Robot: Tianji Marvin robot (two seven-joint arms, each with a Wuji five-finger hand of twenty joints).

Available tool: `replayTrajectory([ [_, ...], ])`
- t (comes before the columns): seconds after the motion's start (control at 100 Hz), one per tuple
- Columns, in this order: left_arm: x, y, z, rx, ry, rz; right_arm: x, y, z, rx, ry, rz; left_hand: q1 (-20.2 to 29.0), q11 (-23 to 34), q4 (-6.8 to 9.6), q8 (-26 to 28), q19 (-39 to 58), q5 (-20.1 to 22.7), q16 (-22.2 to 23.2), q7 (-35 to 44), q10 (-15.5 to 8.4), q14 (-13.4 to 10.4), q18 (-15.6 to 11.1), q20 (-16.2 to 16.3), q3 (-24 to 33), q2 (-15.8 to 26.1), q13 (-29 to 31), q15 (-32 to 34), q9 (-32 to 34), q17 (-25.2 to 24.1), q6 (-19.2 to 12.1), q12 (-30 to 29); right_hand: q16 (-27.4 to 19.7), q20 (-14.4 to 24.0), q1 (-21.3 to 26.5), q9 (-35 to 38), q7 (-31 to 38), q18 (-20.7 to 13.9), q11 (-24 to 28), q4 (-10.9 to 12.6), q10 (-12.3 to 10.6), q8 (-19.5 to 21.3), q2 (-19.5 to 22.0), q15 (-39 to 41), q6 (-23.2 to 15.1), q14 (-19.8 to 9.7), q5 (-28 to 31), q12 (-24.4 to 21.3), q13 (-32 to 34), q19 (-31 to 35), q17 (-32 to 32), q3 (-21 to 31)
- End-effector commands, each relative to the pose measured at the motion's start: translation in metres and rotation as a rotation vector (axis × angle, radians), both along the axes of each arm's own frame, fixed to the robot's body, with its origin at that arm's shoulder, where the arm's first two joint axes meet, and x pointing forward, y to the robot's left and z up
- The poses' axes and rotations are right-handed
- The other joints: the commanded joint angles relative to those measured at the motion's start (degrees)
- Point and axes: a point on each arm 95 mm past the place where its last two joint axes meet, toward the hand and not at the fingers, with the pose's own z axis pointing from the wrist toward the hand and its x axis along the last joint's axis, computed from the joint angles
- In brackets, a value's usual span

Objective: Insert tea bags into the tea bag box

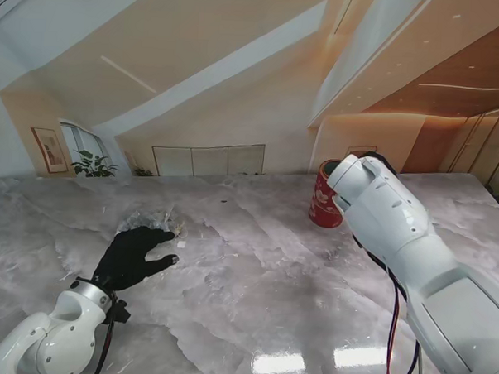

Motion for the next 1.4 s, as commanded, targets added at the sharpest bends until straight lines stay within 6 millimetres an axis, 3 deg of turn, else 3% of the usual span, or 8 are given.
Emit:
replayTrajectory([
  [0.0, -0.002, -0.003, -0.001, -0.001, 0.011, -0.01, 0.001, 0.004, -0.003, 0.007, 0.02, 0.007, -1.8, 0.3, 1.32, -0.3, -0.7, -1.2, 0.4, -0.8, -1.1, -1.1, -0.2, 0.2, 0.3, 0.0, -0.4, -0.4, -2.0, -1.1, 0.3, 0.6, 1.2, 2.0, -1.1, 1.2, 0.3, -1.0, 1.1, -1.4, 1.3, 0.5, -1.5, 2.1, 1.2, -0.3, 1.6, 1.1, 2.1, 3.6, 1.0, 2.0],
  [0.16, -0.003, -0.003, -0.002, -0.003, 0.011, -0.008, 0.002, 0.005, -0.011, 0.007, 0.049, 0.001, -1.8, 0.3, 1.32, -0.3, -0.7, -1.1, 0.4, -0.7, -1.2, -1.2, -0.2, 0.2, 0.3, 0.0, -0.4, -0.4, -2.0, -1.1, 0.3, 0.6, 2.9, 4.9, -0.9, 2.1, 0.7, -2.9, 1.7, -2.2, 1.6, 0.9, -2.1, 6.5, 1.2, -1.9, 2.3, 1.3, 4.9, 7.5, 5.0, 2.4],
  [0.31, -0.003, -0.002, -0.002, -0.002, 0.013, -0.005, 0.003, 0.007, -0.016, 0.016, 0.063, 0.001, -1.9, 0.3, 1.31, -0.3, -0.7, -1.1, 0.4, -0.7, -1.1, -1.1, -0.2, 0.2, 0.3, 0.0, -0.3, -0.4, -2.1, -1.1, 0.3, 0.6, 4.4, 7.4, -0.2, 5.0, 2.9, -5.3, 3.2, -2.1, 1.6, 2.2, -3.1, 11.8, 0.7, -3.6, 4.4, 1.9, 11.4, 12.4, 12.3, 3.8],
  [0.64, -0.003, -0.002, -0.002, -0.003, 0.016, 0.001, 0.007, 0.013, -0.018, 0.043, 0.026, 0.003, -1.8, 0.3, 1.31, -0.3, -0.7, -1.2, 0.4, -0.7, -1.3, -1.1, -0.2, 0.2, 0.3, 0.0, -0.4, -0.4, -2.1, -1.0, 0.2, 0.6, 3.0, 7.8, 4.7, 19.9, 11.1, -9.2, 8.4, -1.1, 2.2, 7.7, -7.0, 20.2, -1.1, -6.6, 14.9, 3.6, 26.6, 19.1, 30.2, 10.8],
  [0.72, -0.003, -0.002, -0.002, -0.003, 0.017, 0.001, 0.007, 0.013, -0.018, 0.04, 0.019, 0.001, -1.9, 0.3, 1.31, -0.3, -0.7, -1.2, 0.4, -0.7, -1.2, -1.2, -0.2, 0.2, 0.3, 0.0, -0.4, -0.4, -2.1, -1.0, 0.2, 0.6, 1.6, 7.5, 7.3, 22.6, 16.7, -10.4, 10.4, -4.4, 2.0, 3.0, -10.1, 21.9, -2.0, -7.6, 15.4, 4.0, 28.8, 19.9, 33.1, 12.9],
  [0.88, -0.002, -0.002, -0.003, -0.005, 0.018, 0.001, 0.008, 0.014, -0.017, 0.03, 0.009, -0.002, -1.9, 0.3, 1.3, -0.3, -0.7, -1.2, 0.4, -0.7, -1.3, -1.2, -0.2, 0.2, 0.3, 0.0, -0.4, -0.4, -2.2, -1.1, 0.3, 0.6, 1.2, 7.8, 12.5, 27.5, 27.0, -12.8, 14.5, -6.4, 0.9, 1.3, -14.6, 25.2, -4.9, -10.3, 15.0, 2.0, 33.0, 21.6, 38.5, 15.2],
  [1.09, -0.001, -0.002, -0.003, -0.006, 0.017, 0.001, 0.008, 0.013, -0.017, 0.013, -0.01, -0.002, -1.9, 0.3, 1.3, -0.3, -0.7, -1.2, 0.4, -0.8, -1.2, -1.2, -0.2, 0.2, 0.3, 0.0, -0.4, -0.4, -2.2, -1.1, 0.3, 0.6, 1.2, 10.1, 21.8, 31.9, 31.2, -17.3, 18.2, -4.7, -0.1, 3.3, -16.4, 30.1, -7.5, -13.3, 18.0, 1.4, 37.7, 26.0, 41.8, 20.5],
  [1.39, -0.001, -0.002, -0.003, -0.005, 0.016, 0.001, 0.01, 0.009, -0.006, 0.019, -0.082, 0.013, -1.9, 0.3, 1.29, -0.3, -0.7, -1.2, 0.4, -0.8, -1.2, -1.1, -0.2, 0.2, 0.3, 0.1, -0.5, -0.4, -2.2, -1.1, 0.2, 0.6, 2.3, 13.1, 24.7, 32.2, 33.1, -21.7, 20.2, -2.5, -0.1, 5.7, -17.5, 36.0, -9.0, -16.1, 18.8, 5.6, 38.2, 29.0, 42.4, 22.9],
])
